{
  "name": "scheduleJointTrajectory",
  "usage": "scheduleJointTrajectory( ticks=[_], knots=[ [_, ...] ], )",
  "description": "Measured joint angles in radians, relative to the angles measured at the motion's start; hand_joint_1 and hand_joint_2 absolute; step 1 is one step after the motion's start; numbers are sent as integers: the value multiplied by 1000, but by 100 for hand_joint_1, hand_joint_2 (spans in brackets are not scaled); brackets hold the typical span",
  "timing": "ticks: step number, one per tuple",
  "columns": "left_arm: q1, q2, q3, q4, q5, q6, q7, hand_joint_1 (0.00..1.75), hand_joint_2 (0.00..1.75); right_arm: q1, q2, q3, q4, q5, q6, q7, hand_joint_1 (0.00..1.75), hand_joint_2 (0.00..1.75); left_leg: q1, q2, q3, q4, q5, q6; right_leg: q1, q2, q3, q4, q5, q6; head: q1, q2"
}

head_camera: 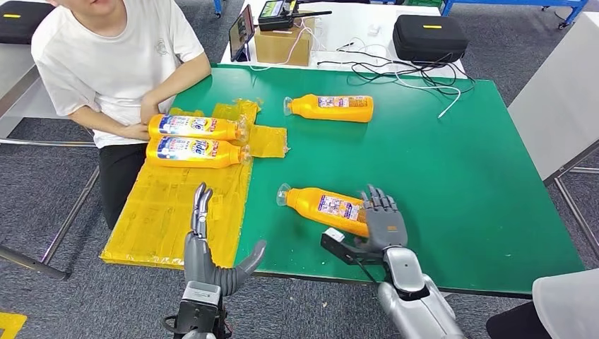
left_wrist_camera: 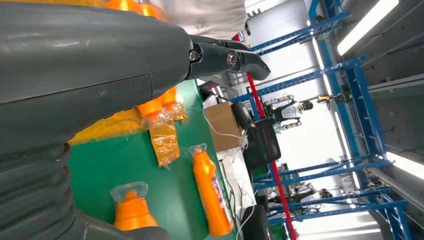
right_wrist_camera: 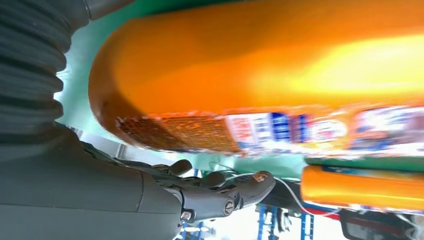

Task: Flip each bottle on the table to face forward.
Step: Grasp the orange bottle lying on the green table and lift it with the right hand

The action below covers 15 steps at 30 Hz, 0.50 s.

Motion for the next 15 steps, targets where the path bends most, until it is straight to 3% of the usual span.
scheduleJointTrajectory(
  ticks=[12, 13, 15],
  knots=[
    [-8, 8, -22, -6, 67, 0, -47, 0, 175, -54, -4, -49, 103, -108, -26, -134, 0, 175, 0, 0, 0, 0, 0, 0, 0, 0, 0, 0, 0, 0, 0, 0],
    [-11, 10, -28, -8, 75, 0, -50, 0, 175, -63, -3, -53, 117, -130, -20, -152, 6, 175, 0, 1, 0, 0, 0, 0, 0, 0, 0, 0, 0, 0, 0, 0],
    [-19, 17, -43, -9, 84, -1, -51, 0, 175, -93, 0, -57, 161, -144, -13, -175, 82, 175, 0, 2, 0, 0, 0, 0, 0, 0, 0, 0, 0, 0, 0, 0]
  ],
)
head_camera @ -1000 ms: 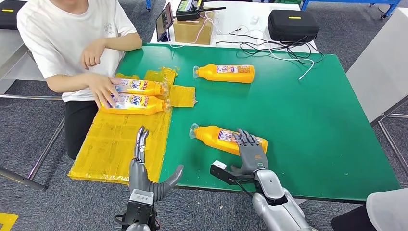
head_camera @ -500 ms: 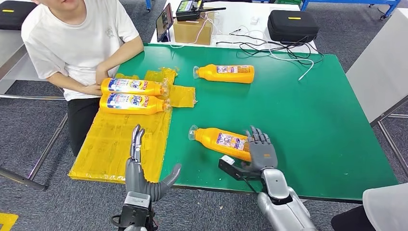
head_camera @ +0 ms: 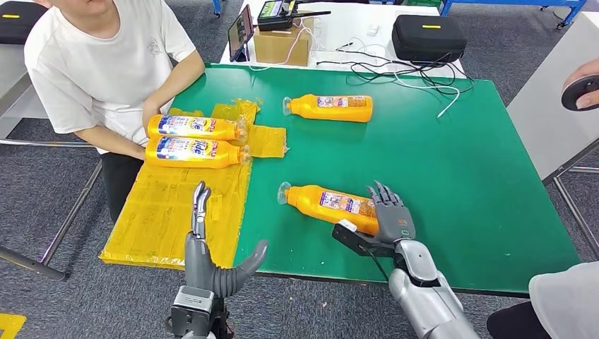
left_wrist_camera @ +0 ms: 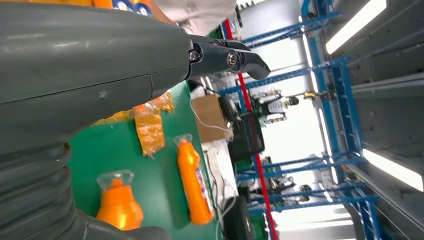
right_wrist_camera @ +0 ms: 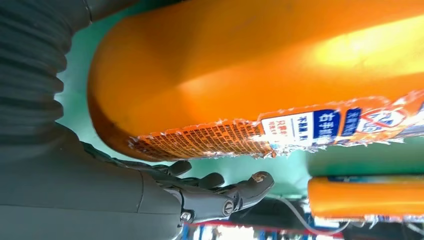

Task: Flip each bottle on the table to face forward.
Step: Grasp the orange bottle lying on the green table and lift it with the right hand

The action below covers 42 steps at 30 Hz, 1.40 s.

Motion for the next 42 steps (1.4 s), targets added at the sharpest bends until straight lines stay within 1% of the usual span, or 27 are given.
scheduleJointTrajectory(
  ticks=[1, 2, 3, 5, 8, 12, 15, 17, 19, 21, 23, 26, 29, 31, 34, 37, 40, 42],
  knots=[
    [-5, 2, -8, 0, 4, -2, 0, 0, 175, -19, 1, 2, 26, 9, -2, -6, 124, 175, 0, 0, 0, 0, 0, 0, 0, 0, 0, 0, 0, 0, 0, 0],
    [-11, 4, -15, 0, 11, -6, 0, 0, 175, -38, 2, 5, 55, 22, -5, -11, 162, 175, 0, 0, 0, 0, 0, 0, 0, 0, 0, 0, 1, 0, 0, 0],
    [-17, 5, -21, 0, 18, -11, -1, 0, 175, -57, 3, 9, 83, 34, -6, -15, 171, 175, 0, 0, 0, 0, 1, 1, 0, 0, 0, 0, 1, 1, 0, 0],
    [-30, 7, -33, 0, 34, -20, -5, 0, 175, -95, 8, 16, 137, 40, 3, -29, 175, 175, 0, 0, 0, 0, 1, 1, 0, 0, 0, 0, 1, 1, 0, 0],
    [-48, 7, -48, 0, 54, -24, -4, 0, 175, -143, 18, 24, 201, 28, 39, -48, 175, 175, 0, 0, 0, 0, 1, 1, 0, 0, 0, 0, 1, 1, 0, 0],
    [-64, 7, -54, 7, 113, -50, 3, 0, 175, -184, 31, 38, 256, 41, 76, -48, 175, 175, 0, 0, 1, 0, 1, 1, 0, 0, 0, 0, 1, 1, 0, 0],
    [-72, 3, -50, 16, 185, -38, -30, 0, 175, -206, 40, 61, 286, 62, 79, -45, 175, 175, 0, 1, 1, 0, 1, 1, 0, 0, 0, 0, 1, 1, 0, 0],
    [-82, -3, -41, 24, 234, -25, -38, 0, 87, -214, 49, 74, 301, 61, 81, -52, 175, 175, 0, 1, 1, 0, 1, 1, 0, 0, 0, 0, 1, 1, 0, 0],
    [-92, -8, -27, 37, 301, -40, -14, 0, 0, -218, 57, 86, 311, 56, 79, -74, 175, 175, 0, 1, 1, 0, 1, 1, 0, 0, 0, 0, 1, 1, 0, 0],
    [-97, -10, -14, 55, 365, -62, 21, 0, 87, -215, 59, 97, 316, 40, 67, -120, 175, 175, 0, 1, 2, 0, 1, 1, 0, 0, 0, 0, 1, 1, 0, 0],
    [-99, -13, 1, 79, 414, -70, 42, 0, 175, -205, 57, 105, 317, 18, 36, -173, 175, 175, 0, 1, 2, 0, 1, 1, 0, 0, 1, 0, 1, 1, 0, 0],
    [-101, -20, 31, 117, 484, -70, 55, 0, 175, -181, 59, 109, 315, -33, -46, -230, 175, 175, 0, 1, 1, 0, 1, 1, 0, 0, 1, 0, 1, 1, 0, 0],
    [-94, -22, 56, 148, 544, -80, 73, 0, 175, -134, 74, 97, 291, -129, -156, -289, 175, 175, 0, 0, 0, 0, 1, 1, 0, 0, 0, 0, 1, 1, 0, 0],
    [-83, -21, 63, 159, 571, -108, 76, 0, 175, -94, 91, 80, 262, -204, -222, -331, 175, 175, 0, 0, -1, 0, 1, 1, 0, 0, -1, 0, 1, 1, 0, 0],
    [-59, -13, 65, 162, 600, -185, 70, 0, 175, -37, 122, 30, 193, -307, -298, -408, 175, 175, 0, -1, -3, 0, 1, 1, 0, 0, -2, 0, 1, 1, 0, 0],
    [-33, -2, 63, 158, 594, -227, 35, 0, 175, 5, 157, -53, 114, -338, -319, -487, 175, 175, 0, -1, -4, 0, 1, 1, 0, 0, -4, 0, 0, 1, 0, 0],
    [-10, 8, 64, 150, 580, -219, 1, 0, 175, 37, 197, -146, 59, -381, -320, -572, 175, 175, 0, -1, -5, 0, 1, 1, 0, 0, -4, 0, 0, 1, 0, 0],
    [3, 14, 66, 146, 574, -212, -10, 0, 175, 52, 217, -193, 36, -436, -320, -605, 175, 175, 0, -1, -5, 0, 1, 1, 0, 0, -4, 0, 0, 1, 0, 0]
  ],
)
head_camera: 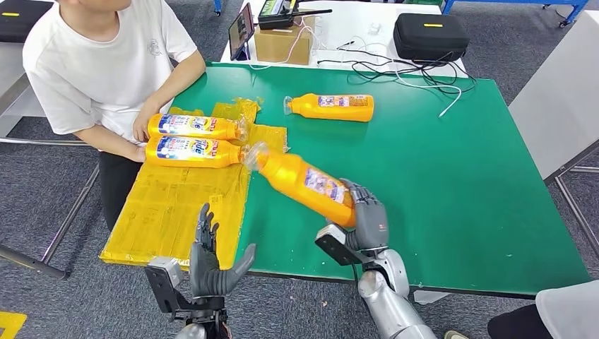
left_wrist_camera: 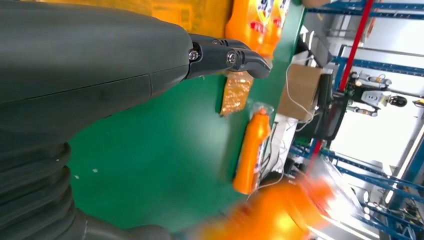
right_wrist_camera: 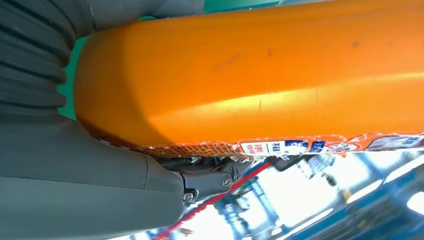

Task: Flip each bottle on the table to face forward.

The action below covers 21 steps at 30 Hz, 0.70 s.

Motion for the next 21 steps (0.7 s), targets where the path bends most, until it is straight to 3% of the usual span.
scheduleJointTrajectory(
  ticks=[2, 5, 12, 16, 21],
  knots=[
    [8, 5, 1, -4, 2, -15, -4, 0, 175, 11, 9, -17, -18, -62, 10, -7, 175, 175, 0, 0, 0, 0, 0, 0, 0, 0, 0, 0, 0, 0, 0, 0],
    [12, 10, 1, -10, 33, -114, 19, 0, 175, 26, 11, 14, -52, -116, 59, 17, 175, 175, 0, 1, 0, 0, 0, 0, 0, 0, 0, 0, 0, 0, 0, 0],
    [7, 19, -42, -7, 101, -377, 56, 0, 175, 62, 23, 236, -100, -115, 175, 29, 175, 175, 0, 1, 0, 0, 0, 0, 1, 0, -1, 0, 0, 0, 0, 0],
    [6, 19, -49, -3, 153, -463, 69, 0, 175, 72, 36, 360, -102, -112, 185, 25, 175, 175, 1, 1, -2, 0, 0, 0, 1, 0, -3, 0, 0, 0, 0, 0],
    [8, 19, -43, -7, 194, -524, 67, 0, 175, 75, 38, 448, -102, -163, 179, 7, 175, 175, 0, 1, -2, 0, 0, 0, 0, 0, -3, 0, 0, -1, 0, 0]
  ],
)
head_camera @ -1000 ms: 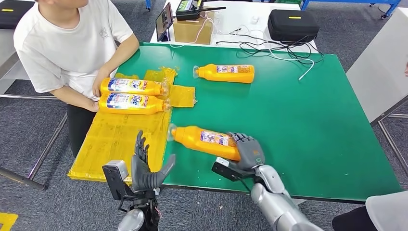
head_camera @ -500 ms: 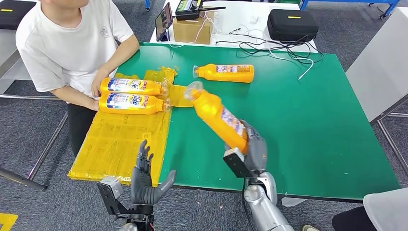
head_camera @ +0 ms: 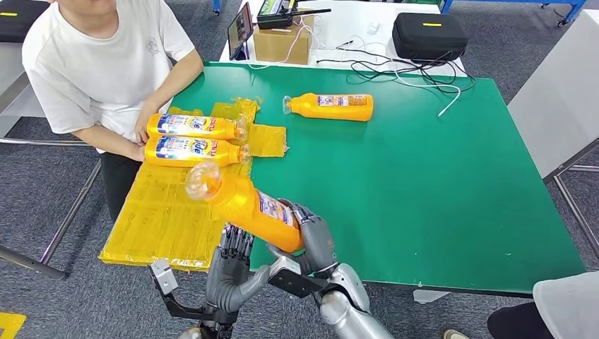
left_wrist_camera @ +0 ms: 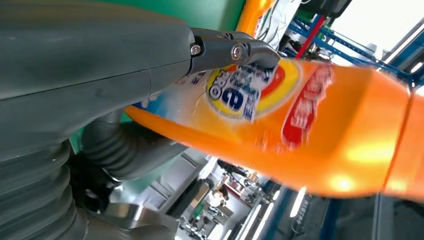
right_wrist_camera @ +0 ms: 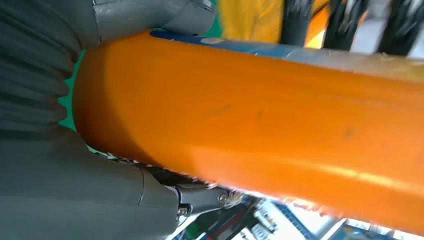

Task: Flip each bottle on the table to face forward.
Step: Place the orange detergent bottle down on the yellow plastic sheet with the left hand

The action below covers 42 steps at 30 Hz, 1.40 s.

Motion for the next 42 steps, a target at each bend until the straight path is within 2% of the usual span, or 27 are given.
scheduleJointTrajectory(
  ticks=[4, 10, 14, 15, 16, 19, 20, 21, 23, 24, 28, 32, 38, 42],
  knots=[
    [3, 0, 10, -4, 10, 4, -6, 0, 175, 7, 3, 39, 0, -23, -11, -1, 175, 175, 0, 0, 0, 0, 0, 0, 0, 0, 0, 0, 0, 0, 0, 0],
    [-5, -1, 23, -13, -61, 70, -59, 0, 175, 19, 7, 98, 2, -14, 19, -14, 175, 175, 0, 0, 0, 0, 0, 0, 0, 0, -1, 0, 0, 0, 0, 0],
    [-5, -2, 39, -18, -69, 78, -66, 3, 175, 14, 9, 135, 12, 16, 44, 15, 175, 175, 0, 1, 0, 0, 0, 0, 0, 0, -1, 0, 0, 0, 0, 0],
    [-3, -2, 43, -18, -75, 81, -70, 10, 175, 8, 8, 143, 16, 25, 54, 20, 175, 175, 0, 1, 0, 0, 0, 0, 0, 0, -1, 0, 0, 0, 0, 0],
    [-1, -2, 47, -19, -82, 83, -74, 27, 175, 2, 8, 150, 21, 30, 66, 23, 175, 175, 0, 1, 0, 0, 0, 0, 0, 0, -2, 0, 0, 0, 0, 0],
    [3, -2, 55, -19, -73, 76, -75, 140, 175, -17, 3, 171, 31, 35, 112, 18, 175, 175, 0, 1, 0, 0, 0, 0, 0, 0, -2, 0, 0, 0, 0, 0],
    [5, -2, 59, -19, -50, 61, -66, 167, 175, -23, 1, 176, 34, 33, 130, 17, 163, 175, 0, 1, 0, 0, 0, 0, 0, 0, -2, 0, 0, 0, 0, 0],
    [7, -2, 66, -19, -12, 36, -49, 174, 175, -27, -2, 179, 36, 28, 149, 16, 121, 175, 0, 1, 0, 0, 0, 0, 0, 0, -2, 0, 0, 0, 0, 0],
    [13, -2, 81, -19, 69, -27, -9, 175, 175, -35, -8, 186, 43, 13, 185, 14, 35, 175, 0, 2, 0, 0, 0, 0, 0, 0, -2, 0, 0, 0, 0, 0],
    [16, -2, 87, -19, 100, -56, 5, 175, 175, -39, -12, 191, 47, 4, 203, 12, 3, 175, 0, 2, 0, 0, 0, 0, 0, 0, -2, 0, 0, 0, 0, 0],
    [19, -2, 103, -19, 138, -114, 10, 175, 175, -50, -22, 198, 62, -32, 254, 10, 0, 175, 0, 2, 0, 0, 0, 0, 0, 0, -2, 0, 0, 0, 0, 0],
    [20, -2, 105, -19, 136, -139, -7, 175, 175, -47, -21, 191, 64, -59, 259, 31, 0, 0, 0, 2, -1, 0, 0, 0, 0, 0, -3, 0, 0, 0, 0, 0],
    [16, -2, 105, -19, 115, -165, -9, 175, 175, -36, -22, 157, 64, -95, 264, 35, 0, 0, 0, 2, 0, 0, 0, 0, 0, 0, -2, 0, 0, 0, 0, 0],
    [5, -5, 100, -18, 44, -72, 6, 175, 175, -3, -24, 123, 54, -115, 258, 36, 0, 0, 0, 1, -1, 0, 0, 0, 0, 0, -2, 0, 0, 0, 0, 0]
  ],
)
